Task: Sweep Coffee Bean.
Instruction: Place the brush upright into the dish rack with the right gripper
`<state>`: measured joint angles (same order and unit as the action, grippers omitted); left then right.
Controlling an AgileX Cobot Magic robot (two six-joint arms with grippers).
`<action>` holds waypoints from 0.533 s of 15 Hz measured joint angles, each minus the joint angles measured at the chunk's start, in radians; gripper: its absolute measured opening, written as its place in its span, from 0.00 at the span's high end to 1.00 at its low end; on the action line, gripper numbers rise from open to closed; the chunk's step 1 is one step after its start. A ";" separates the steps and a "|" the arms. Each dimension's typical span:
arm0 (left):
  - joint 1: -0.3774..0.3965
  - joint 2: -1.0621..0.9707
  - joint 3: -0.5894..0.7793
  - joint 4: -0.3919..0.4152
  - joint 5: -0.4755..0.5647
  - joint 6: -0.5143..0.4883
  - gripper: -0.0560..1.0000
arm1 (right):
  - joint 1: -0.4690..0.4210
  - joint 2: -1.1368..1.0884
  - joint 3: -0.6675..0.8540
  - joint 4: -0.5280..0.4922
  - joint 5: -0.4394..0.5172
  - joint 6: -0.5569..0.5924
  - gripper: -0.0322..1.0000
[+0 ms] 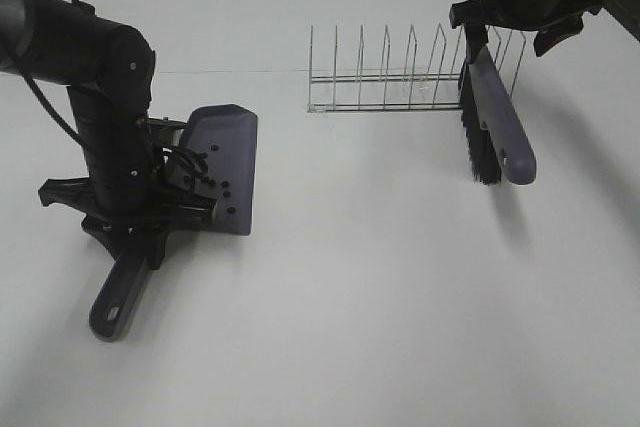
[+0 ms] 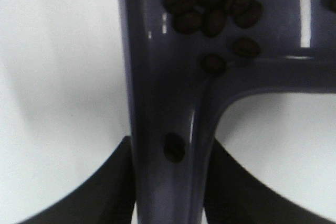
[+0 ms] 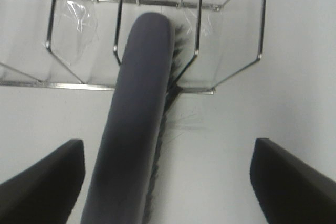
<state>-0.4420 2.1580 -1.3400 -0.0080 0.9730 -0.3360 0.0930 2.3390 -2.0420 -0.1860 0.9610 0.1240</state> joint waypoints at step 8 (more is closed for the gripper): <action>0.000 0.000 0.000 -0.001 0.001 0.000 0.64 | 0.003 0.000 0.000 0.165 0.239 -0.059 0.50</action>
<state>-0.4420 2.1580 -1.3400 -0.0090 0.9740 -0.3360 0.0960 2.3390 -2.0420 -0.0210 1.2000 0.0650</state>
